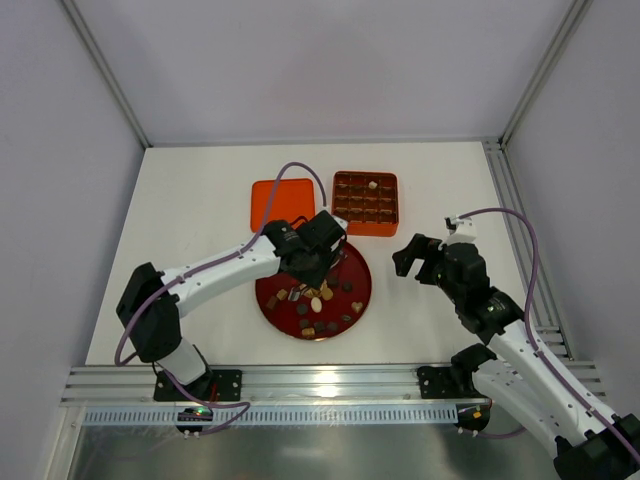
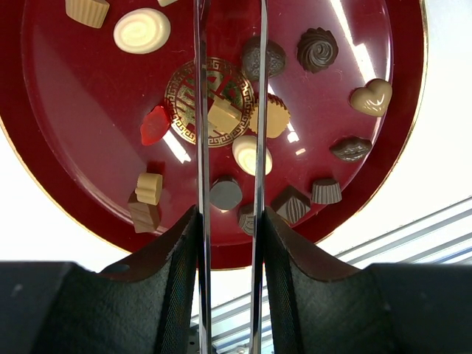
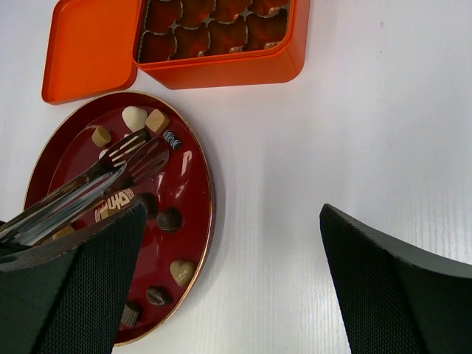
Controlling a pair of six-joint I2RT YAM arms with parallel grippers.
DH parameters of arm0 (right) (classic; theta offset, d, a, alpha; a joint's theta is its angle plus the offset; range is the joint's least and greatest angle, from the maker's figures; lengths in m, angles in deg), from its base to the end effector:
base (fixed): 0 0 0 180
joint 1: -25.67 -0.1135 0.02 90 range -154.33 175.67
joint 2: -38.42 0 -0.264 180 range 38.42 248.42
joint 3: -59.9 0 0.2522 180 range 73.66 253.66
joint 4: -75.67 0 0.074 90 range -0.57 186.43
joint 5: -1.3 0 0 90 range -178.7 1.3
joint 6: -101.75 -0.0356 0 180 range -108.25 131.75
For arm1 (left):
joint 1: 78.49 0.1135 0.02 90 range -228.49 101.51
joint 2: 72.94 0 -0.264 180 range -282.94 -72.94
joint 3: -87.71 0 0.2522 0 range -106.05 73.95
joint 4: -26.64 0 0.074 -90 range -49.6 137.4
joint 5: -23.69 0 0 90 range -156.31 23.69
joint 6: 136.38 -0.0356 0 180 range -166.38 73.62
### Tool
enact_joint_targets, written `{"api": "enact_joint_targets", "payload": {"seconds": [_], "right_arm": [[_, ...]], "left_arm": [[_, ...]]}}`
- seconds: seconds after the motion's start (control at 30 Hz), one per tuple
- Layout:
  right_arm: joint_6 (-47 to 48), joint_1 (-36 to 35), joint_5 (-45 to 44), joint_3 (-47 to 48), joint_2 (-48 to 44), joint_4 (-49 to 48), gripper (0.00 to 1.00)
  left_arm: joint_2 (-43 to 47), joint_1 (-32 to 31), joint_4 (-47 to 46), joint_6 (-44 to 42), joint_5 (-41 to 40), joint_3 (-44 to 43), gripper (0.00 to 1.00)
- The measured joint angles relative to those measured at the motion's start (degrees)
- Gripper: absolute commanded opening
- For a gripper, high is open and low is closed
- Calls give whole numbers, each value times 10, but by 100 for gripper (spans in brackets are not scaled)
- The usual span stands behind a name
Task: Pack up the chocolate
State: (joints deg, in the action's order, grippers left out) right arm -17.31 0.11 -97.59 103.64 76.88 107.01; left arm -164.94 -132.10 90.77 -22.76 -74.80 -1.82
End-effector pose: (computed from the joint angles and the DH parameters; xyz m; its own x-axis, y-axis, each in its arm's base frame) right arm 0.1490 0.0651 0.2529 -0.4926 0.2963 -0.8182 -0.0706 0.9235 0.3770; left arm 0.1968 -0.2581 0.2662 -0.8039 0.4229 -0.4182 0.4794 0.8769 -0.0350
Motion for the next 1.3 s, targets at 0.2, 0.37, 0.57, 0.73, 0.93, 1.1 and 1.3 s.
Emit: {"api": "enact_joint_targets", "payload": {"seconds": [0.2, 0.37, 0.57, 0.73, 0.93, 1.1, 1.3], "right_arm": [[0, 0, 0, 0, -3, 0, 100], [0, 0, 0, 0, -3, 0, 100], [0, 0, 0, 0, -3, 0, 100], [0, 0, -1, 0, -3, 0, 100], [0, 0, -2, 0, -3, 0, 100], [0, 0, -2, 0, -3, 0, 100], [0, 0, -3, 0, -3, 1, 100]], "left_arm": [[0, 0, 0, 0, -1, 0, 28], [0, 0, 0, 0, -3, 0, 23], [0, 0, 8, -1, -7, -7, 22], [6, 0, 15, -1, -9, -25, 22], [26, 0, 25, -1, -10, -35, 22], [37, 0, 33, -1, -10, -49, 22], [37, 0, 41, -3, -18, -79, 22]]}}
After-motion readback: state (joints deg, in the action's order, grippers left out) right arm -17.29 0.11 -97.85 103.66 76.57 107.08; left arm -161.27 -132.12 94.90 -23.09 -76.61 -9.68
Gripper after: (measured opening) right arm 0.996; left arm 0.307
